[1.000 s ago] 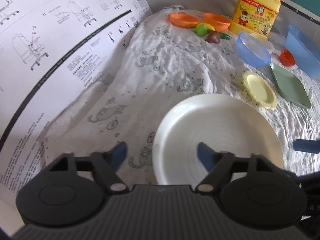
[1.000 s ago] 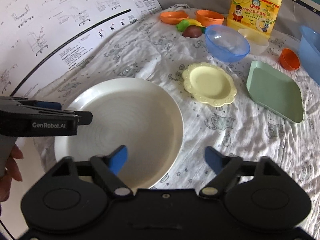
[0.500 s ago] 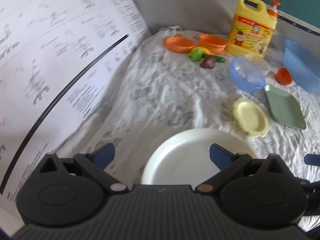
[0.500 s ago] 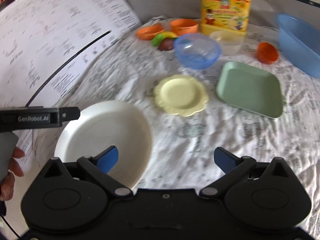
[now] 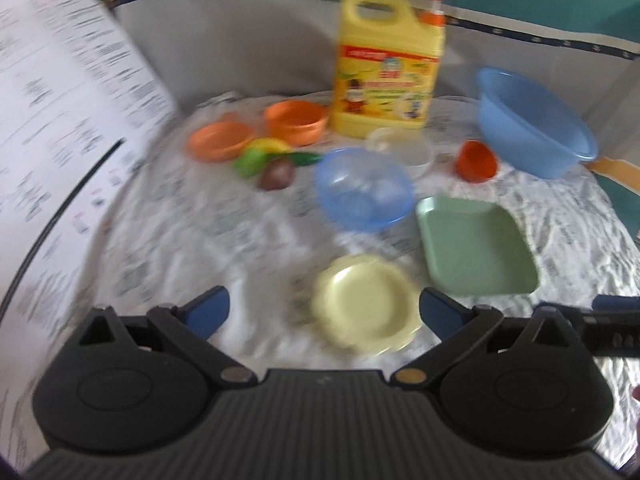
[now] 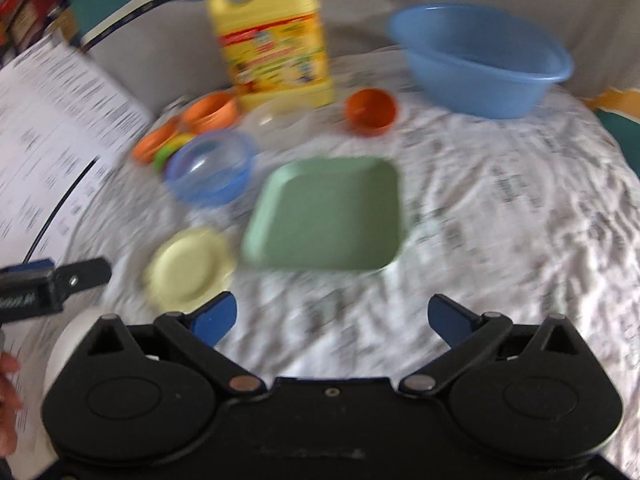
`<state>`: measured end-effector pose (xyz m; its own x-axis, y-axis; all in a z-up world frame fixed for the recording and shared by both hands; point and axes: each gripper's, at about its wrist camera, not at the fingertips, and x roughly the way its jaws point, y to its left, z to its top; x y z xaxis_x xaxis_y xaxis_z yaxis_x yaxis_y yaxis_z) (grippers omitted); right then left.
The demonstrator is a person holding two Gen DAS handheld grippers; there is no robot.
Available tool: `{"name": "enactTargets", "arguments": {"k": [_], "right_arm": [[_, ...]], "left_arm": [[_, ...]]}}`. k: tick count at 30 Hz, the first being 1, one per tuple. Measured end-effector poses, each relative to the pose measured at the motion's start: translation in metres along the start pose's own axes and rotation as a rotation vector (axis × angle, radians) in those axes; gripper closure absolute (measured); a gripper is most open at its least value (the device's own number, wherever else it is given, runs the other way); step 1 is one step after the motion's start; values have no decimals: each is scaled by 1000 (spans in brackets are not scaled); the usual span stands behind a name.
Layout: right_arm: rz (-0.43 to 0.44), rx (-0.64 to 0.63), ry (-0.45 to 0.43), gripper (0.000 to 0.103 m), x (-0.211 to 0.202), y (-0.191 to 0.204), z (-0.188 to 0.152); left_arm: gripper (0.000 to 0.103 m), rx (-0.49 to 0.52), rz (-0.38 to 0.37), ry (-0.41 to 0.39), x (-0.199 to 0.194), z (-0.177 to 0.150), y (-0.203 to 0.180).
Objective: Organize plates and bowls
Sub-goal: 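Move to the green square plate and close both grippers on its rim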
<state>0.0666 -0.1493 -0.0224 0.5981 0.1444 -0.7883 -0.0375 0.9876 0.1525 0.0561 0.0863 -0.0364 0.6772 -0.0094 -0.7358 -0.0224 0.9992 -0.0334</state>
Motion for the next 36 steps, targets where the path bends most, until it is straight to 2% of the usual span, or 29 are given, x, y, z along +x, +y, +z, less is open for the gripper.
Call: {"name": "enactTargets", "arguments": {"k": [2,9,14,18,20,21,22,27,31,33,36], "right_arm": [[-16,33,-21,1,6,-15,7],[-11,121,-33,32,41,-47,33],[20,115,-10,62,68,-51,42],[45,97,20,71,85,-45,42],[48,81,37,80,95,-45,42],[41,70,40,92,97,-45,41],[39,60,36,95,97,-45,40],[16,29,25,96,94,-54,39],[24,56,29,97,88,-73,38],[27,62,30,96,86,-81,37],[48,80,28,96,84,-91,36]], "left_arm": [[0,27,-17,4,10,7,-17],[0,92,-60,30,41,23,-59],[0,91,-84,57,59,27,-72],[10,100,-101,84,74,28,-82],[16,101,-108,96,82,29,-88],[19,104,-109,99,84,30,-90],[20,110,-112,105,88,30,-93],[25,138,-123,119,99,34,-110],[30,157,-136,135,109,36,-123],[39,173,-135,145,116,37,-130],[44,193,-139,163,126,38,-140]]}}
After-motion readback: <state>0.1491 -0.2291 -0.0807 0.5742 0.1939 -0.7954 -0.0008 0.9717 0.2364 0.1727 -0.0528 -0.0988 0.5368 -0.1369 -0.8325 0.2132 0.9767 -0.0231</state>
